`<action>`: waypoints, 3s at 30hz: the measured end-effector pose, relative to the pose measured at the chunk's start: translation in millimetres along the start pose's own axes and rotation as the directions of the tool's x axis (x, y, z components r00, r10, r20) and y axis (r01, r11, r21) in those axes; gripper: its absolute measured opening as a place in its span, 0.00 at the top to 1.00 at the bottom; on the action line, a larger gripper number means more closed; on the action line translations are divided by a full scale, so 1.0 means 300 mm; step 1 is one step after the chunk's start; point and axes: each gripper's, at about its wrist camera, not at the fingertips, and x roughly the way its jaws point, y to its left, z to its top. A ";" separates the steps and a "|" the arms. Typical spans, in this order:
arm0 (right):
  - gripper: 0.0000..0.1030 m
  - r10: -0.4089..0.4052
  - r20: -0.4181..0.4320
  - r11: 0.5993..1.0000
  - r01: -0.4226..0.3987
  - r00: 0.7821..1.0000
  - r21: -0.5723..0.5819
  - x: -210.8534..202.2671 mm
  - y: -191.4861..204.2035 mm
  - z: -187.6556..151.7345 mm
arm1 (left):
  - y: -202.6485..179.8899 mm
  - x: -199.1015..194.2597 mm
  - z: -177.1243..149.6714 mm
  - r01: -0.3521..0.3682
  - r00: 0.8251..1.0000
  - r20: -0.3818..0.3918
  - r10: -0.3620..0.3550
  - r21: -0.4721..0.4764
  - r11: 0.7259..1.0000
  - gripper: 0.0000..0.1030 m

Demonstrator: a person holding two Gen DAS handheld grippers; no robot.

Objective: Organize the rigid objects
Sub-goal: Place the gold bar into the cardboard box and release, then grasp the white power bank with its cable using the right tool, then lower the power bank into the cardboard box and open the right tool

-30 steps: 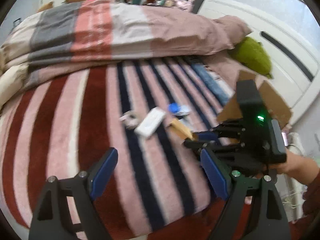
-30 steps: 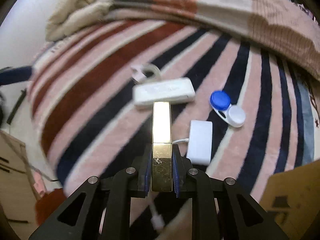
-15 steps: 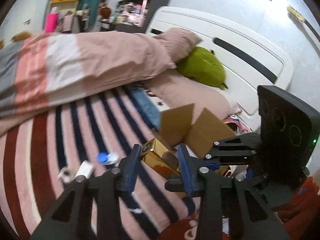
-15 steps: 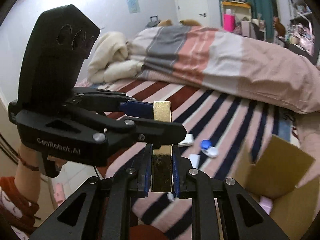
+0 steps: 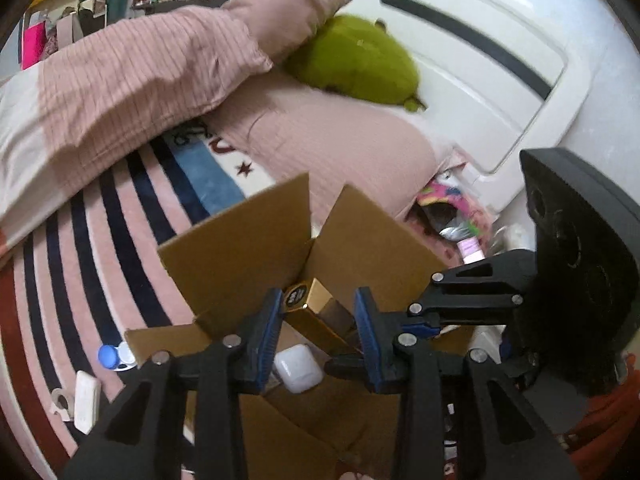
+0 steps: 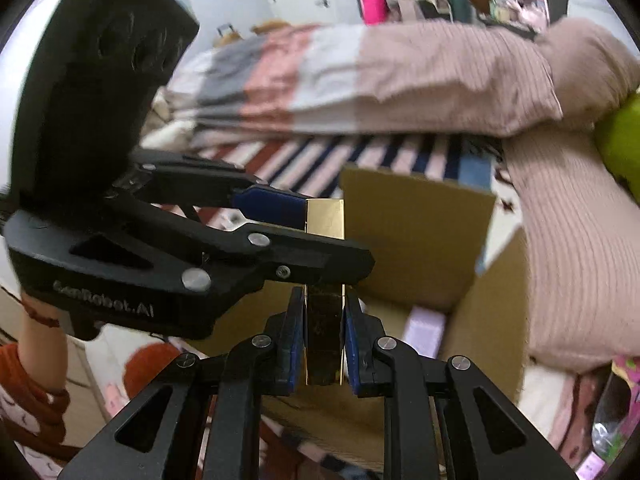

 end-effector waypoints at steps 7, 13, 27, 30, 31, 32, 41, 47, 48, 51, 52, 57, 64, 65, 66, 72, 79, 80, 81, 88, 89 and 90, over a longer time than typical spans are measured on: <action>0.72 -0.068 -0.043 0.998 0.068 0.997 0.000 0.071 -0.013 -0.005 | 0.028 -0.133 -0.049 -0.140 0.987 0.078 0.141 -0.009 0.990 0.25; 0.72 0.006 0.037 0.997 -0.003 0.999 -0.075 0.020 0.124 0.045 | 0.133 -0.302 -0.135 -0.235 0.962 0.123 0.242 -0.072 0.969 0.24; 0.60 0.158 -0.090 0.949 -0.177 0.983 -0.262 0.323 0.583 0.099 | 0.468 -0.524 -0.539 -0.375 0.898 0.129 0.420 -0.276 0.885 0.20; 0.60 0.101 -0.150 0.955 -0.139 0.983 -0.263 0.463 0.602 0.054 | 0.514 -0.508 -0.610 -0.359 0.906 0.115 0.406 -0.298 0.884 0.20; 0.60 0.055 -0.152 0.961 -0.093 0.987 -0.259 0.507 0.592 0.037 | 0.525 -0.497 -0.629 -0.355 0.909 0.107 0.402 -0.303 0.884 0.20; 0.60 -0.001 -0.145 0.967 -0.036 0.989 -0.252 0.545 0.571 0.023 | 0.537 -0.484 -0.652 -0.354 0.912 0.098 0.399 -0.310 0.883 0.20; 0.60 -0.216 -0.145 0.970 0.196 0.966 -0.144 0.780 0.368 -0.011 | 0.565 -0.441 -0.711 -0.334 0.922 0.077 0.379 -0.337 0.880 0.20; 0.76 -0.219 -0.103 0.960 0.195 0.970 -0.198 0.789 0.377 -0.002 | 0.547 -0.444 -0.705 -0.321 0.926 0.082 0.367 -0.336 0.885 0.20; 0.76 -0.199 -0.098 0.964 0.177 0.975 -0.196 0.766 0.389 -0.012 | 0.542 -0.447 -0.700 -0.314 0.929 0.086 0.361 -0.334 0.889 0.20; 0.77 -0.120 -0.083 0.974 0.101 0.989 -0.203 0.696 0.445 0.001 | 0.526 -0.453 -0.678 -0.287 0.937 0.099 0.335 -0.328 0.900 0.20; 0.77 -0.082 -0.068 0.974 0.066 0.994 -0.216 0.650 0.473 0.007 | 0.518 -0.455 -0.668 -0.276 0.940 0.105 0.325 -0.326 0.904 0.20; 0.77 0.074 -0.003 0.967 -0.073 0.997 -0.244 0.454 0.571 0.046 | 0.477 -0.469 -0.596 -0.176 0.960 0.155 0.234 -0.320 0.931 0.27; 0.77 0.166 0.085 0.949 -0.135 0.982 -0.286 0.239 0.600 0.107 | 0.394 -0.497 -0.437 -0.038 0.970 0.220 0.099 -0.267 0.963 0.71; 0.77 0.165 0.100 0.950 -0.132 0.981 -0.282 0.215 0.585 0.114 | 0.371 -0.499 -0.405 -0.046 0.969 0.223 0.103 -0.249 0.967 0.71; 0.77 0.166 0.114 0.952 -0.129 0.980 -0.276 0.193 0.568 0.121 | 0.348 -0.497 -0.371 -0.051 0.969 0.224 0.105 -0.233 0.971 0.71; 0.77 0.136 0.193 0.969 -0.091 0.972 -0.228 0.077 0.439 0.152 | 0.247 -0.455 -0.190 -0.049 0.973 0.216 0.083 -0.156 0.986 0.71; 0.77 0.050 0.239 0.991 -0.017 0.970 -0.135 -0.026 0.236 0.157 | 0.111 -0.305 0.012 -0.023 0.985 0.166 0.033 -0.062 0.998 0.71; 0.77 0.031 0.240 0.993 -0.002 0.970 -0.120 -0.037 0.198 0.152 | 0.093 -0.272 0.038 -0.018 0.988 0.153 0.025 -0.049 0.999 0.71; 0.77 0.019 0.240 0.994 0.008 0.971 -0.111 -0.040 0.178 0.148 | 0.082 -0.244 0.054 -0.013 0.990 0.140 0.019 -0.039 0.999 0.71; 0.77 -0.039 0.162 0.999 0.041 0.986 -0.011 -0.014 0.005 0.087 | 0.044 -0.051 0.086 0.019 0.999 0.031 -0.018 -0.015 1.000 0.71; 0.77 -0.047 0.140 0.999 0.047 0.989 0.000 0.002 -0.010 0.077 | 0.044 -0.021 0.084 0.021 1.000 0.005 -0.021 -0.017 1.000 0.71; 0.77 -0.052 0.123 0.999 0.052 0.991 0.008 0.010 -0.022 0.069 | 0.040 -0.008 0.080 0.022 1.000 -0.011 -0.022 -0.015 1.000 0.71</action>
